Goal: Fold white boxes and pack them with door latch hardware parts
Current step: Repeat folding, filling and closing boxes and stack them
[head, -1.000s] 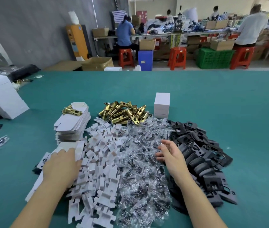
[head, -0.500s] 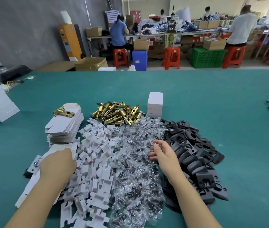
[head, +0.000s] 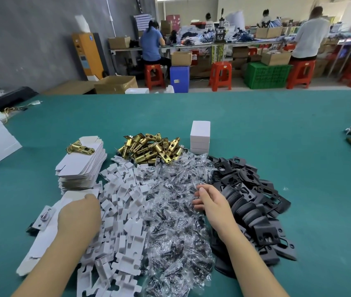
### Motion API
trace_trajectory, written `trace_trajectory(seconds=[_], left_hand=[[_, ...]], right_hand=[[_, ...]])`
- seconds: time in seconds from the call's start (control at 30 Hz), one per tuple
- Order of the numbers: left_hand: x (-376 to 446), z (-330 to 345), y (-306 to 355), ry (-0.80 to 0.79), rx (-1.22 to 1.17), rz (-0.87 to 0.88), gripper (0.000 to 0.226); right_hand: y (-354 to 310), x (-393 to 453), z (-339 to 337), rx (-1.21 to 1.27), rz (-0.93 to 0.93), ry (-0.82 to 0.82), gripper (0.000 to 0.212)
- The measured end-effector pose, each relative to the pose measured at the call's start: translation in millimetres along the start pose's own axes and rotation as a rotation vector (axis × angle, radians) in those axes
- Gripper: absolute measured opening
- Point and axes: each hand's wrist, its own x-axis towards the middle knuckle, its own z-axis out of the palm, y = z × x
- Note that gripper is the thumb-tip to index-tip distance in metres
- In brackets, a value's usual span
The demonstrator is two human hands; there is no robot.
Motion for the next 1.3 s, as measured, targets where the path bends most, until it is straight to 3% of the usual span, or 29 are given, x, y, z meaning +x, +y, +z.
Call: trace_trajectory(seconds=[0.13, 0.47, 0.53, 0.6, 0.67, 0.73, 0.83, 0.9, 0.97, 1.03, 1.1, 1.2, 1.3], left_hand=[[0.8, -2.0, 2.2, -0.025, 0.17, 0.037, 0.048], [-14.8, -33.5, 5.4, 0.029, 0.015, 0.103, 0.028], [-24.7, -54.7, 12.0, 0.154, -0.024, 0.122, 0.029], [-34.6, -80.5, 18.7, 0.395, -0.204, 0.2, 0.039], [-40.1, -104.0, 28.2, 0.771, -0.522, 0.35, 0.04], [-46.2, -126.3, 45.1, 0.868, -0.959, 0.478, 0.033], [-44.4, -147.4, 76.4, 0.495, -1.716, 0.409, 0.03], [-36.6, -146.1, 98.0, 0.194, -1.977, 0.315, 0.028], [-30.3, -135.8, 119.5, 0.03, -2.027, 0.232, 0.028], [-28.4, -124.0, 140.2, -0.016, -2.047, 0.161, 0.034], [-28.5, -113.8, 157.2, -0.023, -2.043, 0.107, 0.055], [-36.6, -107.2, 174.9, -0.015, -1.879, 0.224, 0.09], [-45.2, -101.2, 185.9, -0.068, -1.82, 0.414, 0.08]], right_hand=[[-0.5, -0.4, 0.4, 0.002, 0.004, 0.004, 0.018], [-4.7, -2.5, 0.5, -0.014, 0.013, -0.008, 0.017], [-4.9, -2.4, 0.3, -0.03, 0.01, -0.01, 0.016], [-5.0, -2.2, -0.2, -0.028, 0.011, -0.014, 0.017], [-7.3, -2.9, -0.7, -0.001, 0.003, -0.002, 0.018], [-10.8, -5.5, -2.4, 0.049, -0.031, 0.025, 0.02], [-20.6, -7.9, -9.0, 0.122, -0.072, 0.072, 0.024], [-29.5, -9.2, -13.2, 0.23, -0.03, 0.026, 0.03], [-34.2, -8.8, -17.0, 0.477, 0.112, -0.097, 0.047], [-34.7, -10.5, -21.4, 0.627, 0.19, -0.232, 0.067], [-34.8, -15.1, -20.2, 0.683, 0.229, -0.353, 0.069], [-32.4, -19.2, -12.8, 0.735, 0.271, -0.466, 0.064], [-27.4, -15.3, -8.9, 0.612, 0.223, -0.519, 0.063]])
